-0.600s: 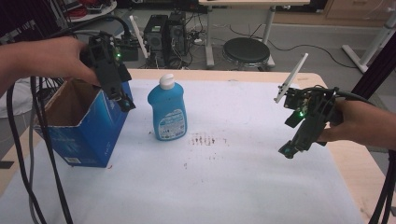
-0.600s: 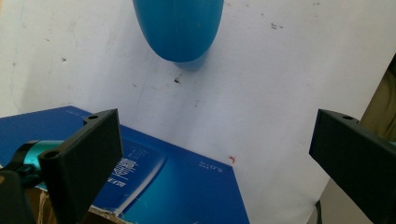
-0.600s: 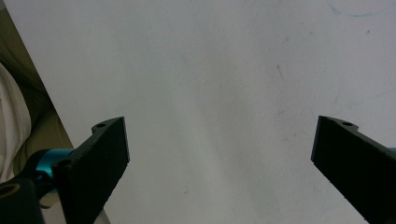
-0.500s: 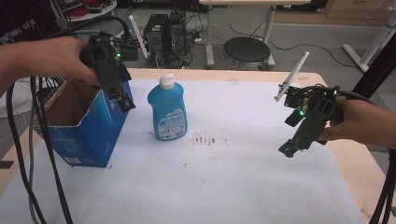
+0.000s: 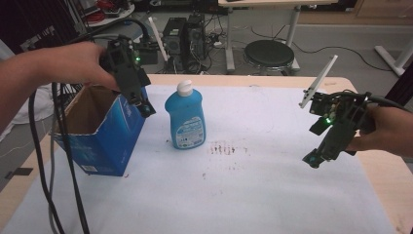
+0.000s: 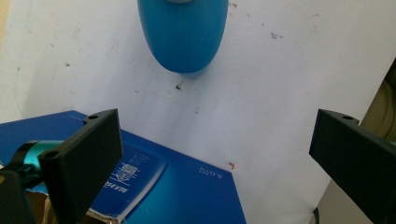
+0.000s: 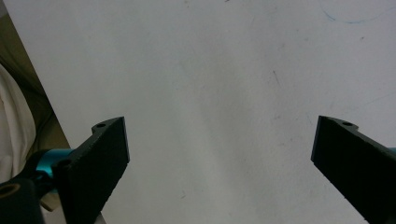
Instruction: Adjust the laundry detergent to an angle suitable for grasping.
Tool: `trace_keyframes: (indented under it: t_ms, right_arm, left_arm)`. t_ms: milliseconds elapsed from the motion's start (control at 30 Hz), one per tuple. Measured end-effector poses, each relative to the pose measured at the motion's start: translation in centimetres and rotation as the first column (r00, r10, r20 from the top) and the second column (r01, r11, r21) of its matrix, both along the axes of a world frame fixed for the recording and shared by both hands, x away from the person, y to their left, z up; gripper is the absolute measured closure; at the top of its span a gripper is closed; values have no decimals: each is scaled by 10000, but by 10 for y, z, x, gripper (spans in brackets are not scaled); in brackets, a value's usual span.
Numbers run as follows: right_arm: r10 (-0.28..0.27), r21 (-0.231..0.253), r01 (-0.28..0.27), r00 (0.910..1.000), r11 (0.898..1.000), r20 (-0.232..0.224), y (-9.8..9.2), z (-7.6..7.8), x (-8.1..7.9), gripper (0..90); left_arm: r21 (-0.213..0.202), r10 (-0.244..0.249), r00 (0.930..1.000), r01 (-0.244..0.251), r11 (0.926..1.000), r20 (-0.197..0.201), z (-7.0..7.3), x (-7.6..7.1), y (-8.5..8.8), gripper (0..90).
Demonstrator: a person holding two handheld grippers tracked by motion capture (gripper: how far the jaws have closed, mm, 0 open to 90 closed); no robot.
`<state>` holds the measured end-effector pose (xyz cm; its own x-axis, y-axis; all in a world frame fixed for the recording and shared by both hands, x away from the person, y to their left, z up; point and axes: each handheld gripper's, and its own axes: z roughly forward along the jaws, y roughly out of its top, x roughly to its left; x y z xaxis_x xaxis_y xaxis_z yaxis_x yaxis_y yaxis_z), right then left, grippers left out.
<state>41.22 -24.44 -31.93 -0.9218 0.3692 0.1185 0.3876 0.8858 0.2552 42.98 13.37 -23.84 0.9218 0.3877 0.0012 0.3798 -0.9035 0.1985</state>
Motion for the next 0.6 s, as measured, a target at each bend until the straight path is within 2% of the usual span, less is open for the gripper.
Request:
trace_keyframes:
  t_ms: [133,267,367,600]
  right_arm:
    - [4,31,-4,10000,10000,-23,0,0,1,33]
    - [77,22,-76,10000,10000,-33,0,-1,2,33]
    - [109,58,-108,9999,9999,-43,1,-2,2,33]
    - [129,57,-129,9999,9999,-81,2,-1,2,33]
  left_arm:
    - [-325,-75,9998,81,9994,167,6,2,-7,27]
    - [-239,-103,9998,107,9997,158,7,6,-15,27]
    - [-378,-77,9999,81,9993,110,6,10,-21,27]
    - [-424,-152,9998,157,9990,135,7,18,-31,27]
